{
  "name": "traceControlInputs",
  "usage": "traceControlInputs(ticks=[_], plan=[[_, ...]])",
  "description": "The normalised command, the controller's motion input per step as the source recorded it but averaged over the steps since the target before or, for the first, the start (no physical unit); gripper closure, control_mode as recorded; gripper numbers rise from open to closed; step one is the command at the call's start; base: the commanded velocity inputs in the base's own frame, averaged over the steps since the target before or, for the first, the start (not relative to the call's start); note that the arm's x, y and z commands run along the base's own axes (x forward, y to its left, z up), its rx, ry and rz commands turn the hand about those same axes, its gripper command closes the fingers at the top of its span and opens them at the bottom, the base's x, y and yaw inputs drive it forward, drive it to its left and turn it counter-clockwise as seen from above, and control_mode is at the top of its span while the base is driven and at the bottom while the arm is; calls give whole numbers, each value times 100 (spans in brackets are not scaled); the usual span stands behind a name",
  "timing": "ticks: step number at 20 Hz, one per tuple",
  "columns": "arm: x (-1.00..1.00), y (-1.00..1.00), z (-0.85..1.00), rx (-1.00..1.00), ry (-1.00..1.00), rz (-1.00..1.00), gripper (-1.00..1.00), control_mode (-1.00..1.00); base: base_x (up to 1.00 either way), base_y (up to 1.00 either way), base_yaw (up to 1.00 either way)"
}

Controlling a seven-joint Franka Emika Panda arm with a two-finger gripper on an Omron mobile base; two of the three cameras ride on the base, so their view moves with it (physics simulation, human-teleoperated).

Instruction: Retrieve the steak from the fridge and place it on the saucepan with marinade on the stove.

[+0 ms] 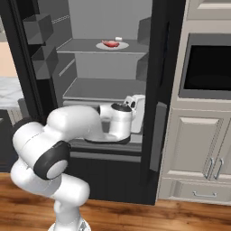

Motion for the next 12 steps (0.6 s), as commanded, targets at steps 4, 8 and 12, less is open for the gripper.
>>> traceControlInputs(ticks=[4, 8, 12], plan=[[0, -100, 0, -2, 0, -12, -100, -100, 0, 0, 0], [0, -100, 0, 0, 0, -11, -100, -100, 0, 0, 0], [-11, -72, 25, 7, 0, -6, -100, -100, 0, 0, 0]])
